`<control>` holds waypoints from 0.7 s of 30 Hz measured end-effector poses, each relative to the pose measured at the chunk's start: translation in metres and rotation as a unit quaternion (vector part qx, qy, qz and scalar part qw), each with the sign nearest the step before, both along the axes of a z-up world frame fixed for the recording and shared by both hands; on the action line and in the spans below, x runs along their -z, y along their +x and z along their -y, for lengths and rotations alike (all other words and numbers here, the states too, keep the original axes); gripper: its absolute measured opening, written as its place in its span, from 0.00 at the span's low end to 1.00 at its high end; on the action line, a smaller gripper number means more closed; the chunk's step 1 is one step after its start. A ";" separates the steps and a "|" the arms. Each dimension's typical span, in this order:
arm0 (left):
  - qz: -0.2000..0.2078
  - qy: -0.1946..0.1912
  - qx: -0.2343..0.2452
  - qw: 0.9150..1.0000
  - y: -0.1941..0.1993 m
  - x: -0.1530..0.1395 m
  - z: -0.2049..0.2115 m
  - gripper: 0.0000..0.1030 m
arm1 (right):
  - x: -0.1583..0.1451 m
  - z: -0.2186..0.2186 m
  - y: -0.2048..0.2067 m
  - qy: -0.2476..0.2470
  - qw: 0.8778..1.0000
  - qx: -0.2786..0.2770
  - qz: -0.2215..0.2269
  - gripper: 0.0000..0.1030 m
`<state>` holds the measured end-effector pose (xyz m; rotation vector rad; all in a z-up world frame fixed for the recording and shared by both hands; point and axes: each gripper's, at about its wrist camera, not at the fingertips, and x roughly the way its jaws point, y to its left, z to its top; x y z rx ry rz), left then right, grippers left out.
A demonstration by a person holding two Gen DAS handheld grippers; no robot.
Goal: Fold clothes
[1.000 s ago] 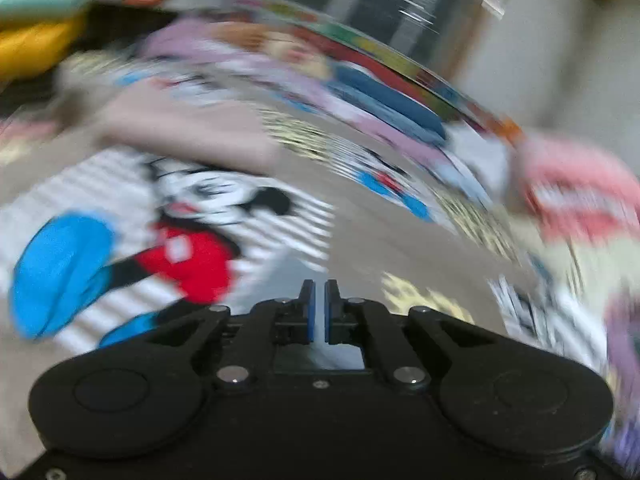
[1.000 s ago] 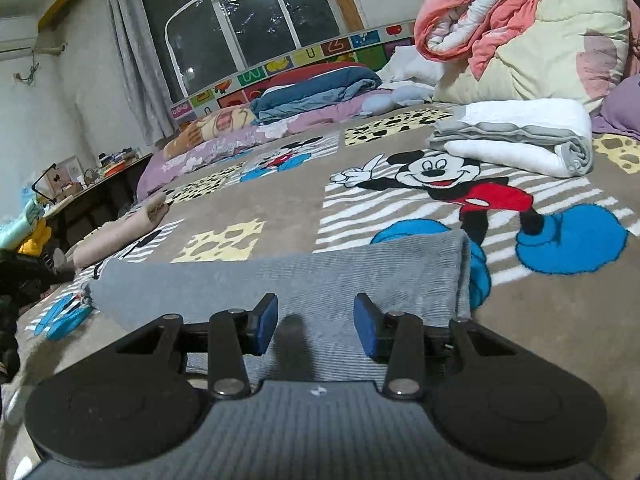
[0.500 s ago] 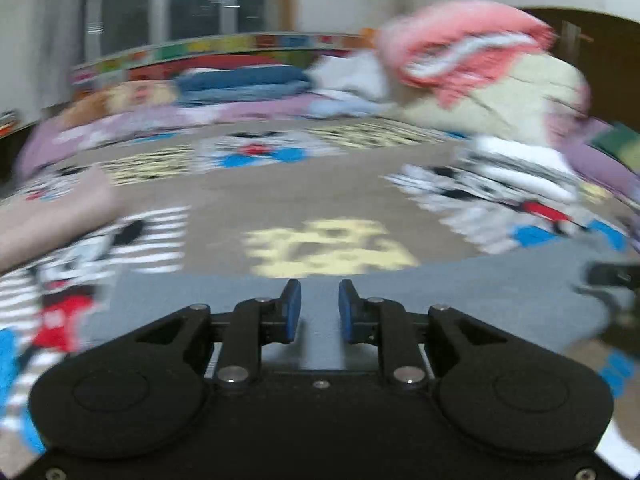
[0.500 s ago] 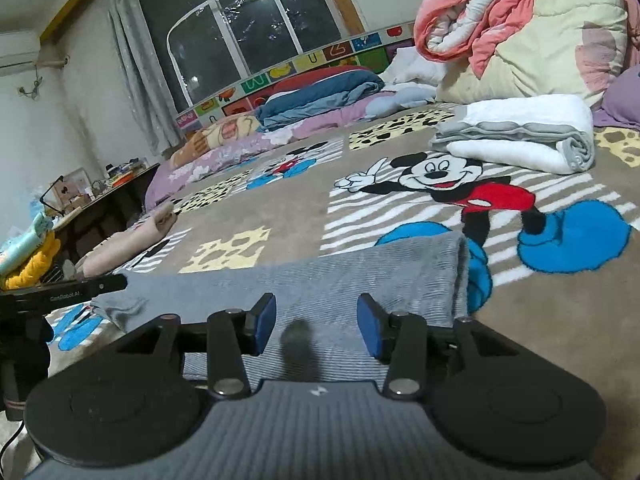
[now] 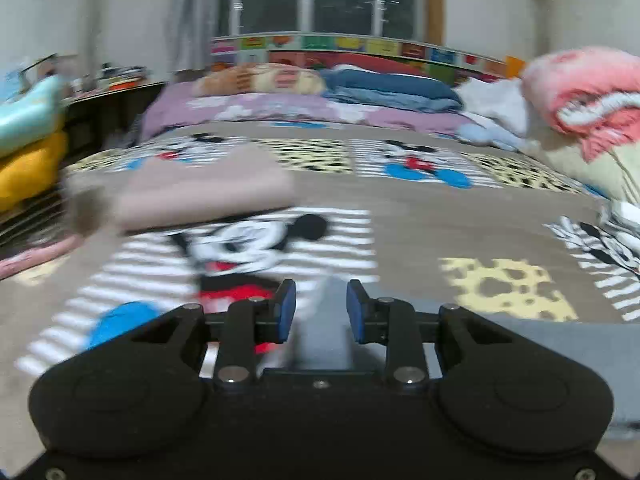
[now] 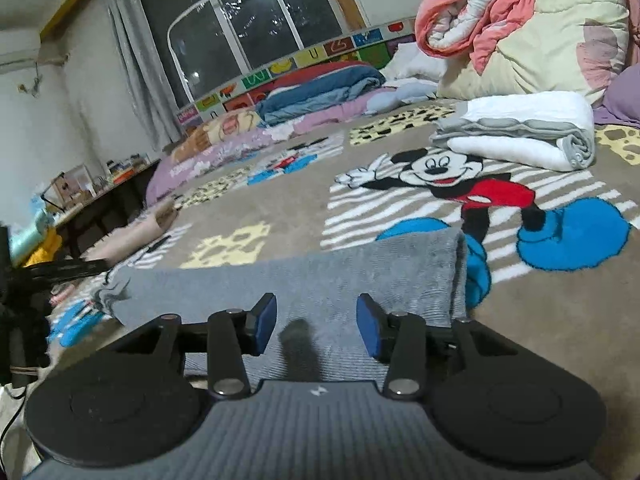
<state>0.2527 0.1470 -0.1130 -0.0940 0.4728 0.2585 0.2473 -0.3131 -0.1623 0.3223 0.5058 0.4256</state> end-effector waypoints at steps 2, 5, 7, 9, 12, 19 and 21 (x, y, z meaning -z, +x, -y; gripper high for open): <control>-0.006 -0.038 -0.007 0.999 -0.015 0.000 -0.016 0.26 | -0.004 -0.001 -0.004 -0.005 1.000 0.000 0.016 0.44; -0.016 -0.139 -0.014 0.990 -0.035 0.006 -0.031 0.34 | -0.006 0.001 -0.005 -0.010 1.000 0.010 0.020 0.44; -0.017 -0.219 -0.013 0.975 -0.041 0.014 -0.034 0.45 | -0.004 0.003 -0.002 -0.011 1.000 0.024 0.006 0.44; -0.017 -0.298 -0.010 0.954 -0.042 0.021 -0.032 0.46 | -0.003 0.005 -0.001 -0.009 1.000 0.030 0.003 0.43; -0.017 -0.382 -0.012 0.924 -0.037 0.030 -0.028 0.50 | -0.005 0.005 -0.004 -0.010 0.999 0.036 0.016 0.44; -0.021 -0.466 -0.067 0.882 -0.018 0.038 -0.023 0.61 | -0.001 0.008 -0.002 -0.004 0.999 0.029 0.013 0.45; -0.015 -0.474 -0.078 0.877 -0.013 0.037 -0.026 0.63 | -0.001 0.007 -0.001 -0.005 1.000 0.026 0.013 0.46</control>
